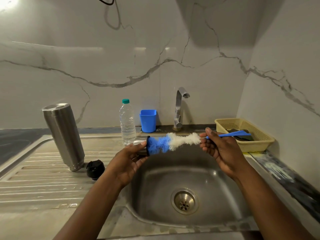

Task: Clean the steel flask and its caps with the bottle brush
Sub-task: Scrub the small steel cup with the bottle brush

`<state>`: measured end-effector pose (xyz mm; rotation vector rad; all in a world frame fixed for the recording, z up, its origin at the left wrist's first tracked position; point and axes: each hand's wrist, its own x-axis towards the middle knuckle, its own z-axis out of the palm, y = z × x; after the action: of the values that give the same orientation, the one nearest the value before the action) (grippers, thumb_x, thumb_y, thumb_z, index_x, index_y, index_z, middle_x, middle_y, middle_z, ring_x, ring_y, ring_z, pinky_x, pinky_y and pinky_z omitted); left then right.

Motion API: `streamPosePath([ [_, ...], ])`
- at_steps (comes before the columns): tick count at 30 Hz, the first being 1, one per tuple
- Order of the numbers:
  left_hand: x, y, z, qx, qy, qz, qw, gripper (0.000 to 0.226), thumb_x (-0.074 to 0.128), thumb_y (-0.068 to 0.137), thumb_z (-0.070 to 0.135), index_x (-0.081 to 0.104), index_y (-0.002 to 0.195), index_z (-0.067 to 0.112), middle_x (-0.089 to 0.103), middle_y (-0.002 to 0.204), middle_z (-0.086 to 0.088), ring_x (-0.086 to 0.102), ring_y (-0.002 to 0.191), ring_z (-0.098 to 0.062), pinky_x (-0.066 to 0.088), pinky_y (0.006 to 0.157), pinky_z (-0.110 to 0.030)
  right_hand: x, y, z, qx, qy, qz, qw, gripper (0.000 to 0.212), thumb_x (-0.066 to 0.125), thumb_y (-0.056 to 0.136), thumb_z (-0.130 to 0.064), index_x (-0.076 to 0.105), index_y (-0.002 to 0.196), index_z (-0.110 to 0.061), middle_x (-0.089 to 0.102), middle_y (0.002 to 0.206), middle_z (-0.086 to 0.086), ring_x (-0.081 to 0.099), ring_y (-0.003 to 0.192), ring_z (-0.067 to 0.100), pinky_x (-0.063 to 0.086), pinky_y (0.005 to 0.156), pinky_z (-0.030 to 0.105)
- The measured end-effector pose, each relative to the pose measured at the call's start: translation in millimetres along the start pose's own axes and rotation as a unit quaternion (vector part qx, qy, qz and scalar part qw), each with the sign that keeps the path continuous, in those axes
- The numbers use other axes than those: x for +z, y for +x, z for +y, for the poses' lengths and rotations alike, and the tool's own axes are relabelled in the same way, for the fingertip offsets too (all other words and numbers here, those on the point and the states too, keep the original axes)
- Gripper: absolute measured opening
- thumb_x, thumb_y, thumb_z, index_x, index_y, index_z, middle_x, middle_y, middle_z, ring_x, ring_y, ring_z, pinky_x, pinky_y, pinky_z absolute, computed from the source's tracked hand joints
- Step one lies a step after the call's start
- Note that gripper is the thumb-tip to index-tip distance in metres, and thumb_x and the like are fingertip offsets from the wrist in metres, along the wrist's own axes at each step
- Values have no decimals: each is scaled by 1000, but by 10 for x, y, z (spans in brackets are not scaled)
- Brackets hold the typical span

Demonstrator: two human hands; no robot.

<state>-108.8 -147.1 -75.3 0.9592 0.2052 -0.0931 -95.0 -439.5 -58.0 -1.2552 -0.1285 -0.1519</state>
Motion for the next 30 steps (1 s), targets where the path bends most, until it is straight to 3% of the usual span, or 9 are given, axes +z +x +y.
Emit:
streamPosePath([
  [8, -22, 12, 13, -4, 3, -5, 1000, 51, 81, 77, 16, 66, 124, 3, 71, 113, -18, 72, 102, -28, 67, 80, -35, 83, -3, 76, 43, -27, -15, 999, 34, 68, 96, -32, 76, 104, 1, 74, 83, 16, 71, 69, 16, 59, 61, 21],
  [14, 10, -14, 9, 4, 2, -19, 1000, 40, 79, 78, 17, 67, 115, 5, 72, 107, -17, 71, 100, -27, 67, 79, -34, 26, 15, 70, 56, -80, 39, 994, 52, 67, 96, -47, 76, 93, 4, 74, 75, 18, 68, 58, 17, 56, 53, 22],
  [18, -12, 4, 26, 16, -6, 9, 1000, 45, 82, 73, 24, 71, 113, 7, 71, 105, -16, 69, 108, -29, 60, 91, -39, 5, -3, 57, 57, -73, -3, 996, 40, 71, 95, -35, 76, 95, 5, 73, 77, 16, 68, 60, 16, 56, 54, 20],
  [22, -29, 3, 56, 28, -33, 27, 999, 43, 80, 84, 35, 69, 117, 9, 70, 105, -16, 72, 99, -26, 68, 77, -36, -75, -36, -28, 32, -41, -89, 995, 19, 73, 88, -12, 79, 102, 0, 76, 94, 21, 73, 77, 20, 61, 69, 23],
  [26, -12, -12, 55, 28, -22, 50, 998, 37, 77, 89, 41, 67, 113, 14, 70, 105, -14, 72, 96, -23, 66, 77, -31, -111, -59, -84, 25, -34, -107, 993, 21, 73, 82, -4, 81, 101, -4, 76, 99, 23, 74, 85, 23, 62, 75, 26],
  [30, 14, 4, 34, 14, -5, 46, 999, 47, 82, 79, 43, 69, 113, 14, 67, 105, -13, 68, 101, -24, 62, 87, -35, -62, -43, -14, 25, -31, -103, 994, 24, 71, 86, -4, 78, 109, -2, 76, 102, 23, 74, 87, 23, 63, 77, 26],
])
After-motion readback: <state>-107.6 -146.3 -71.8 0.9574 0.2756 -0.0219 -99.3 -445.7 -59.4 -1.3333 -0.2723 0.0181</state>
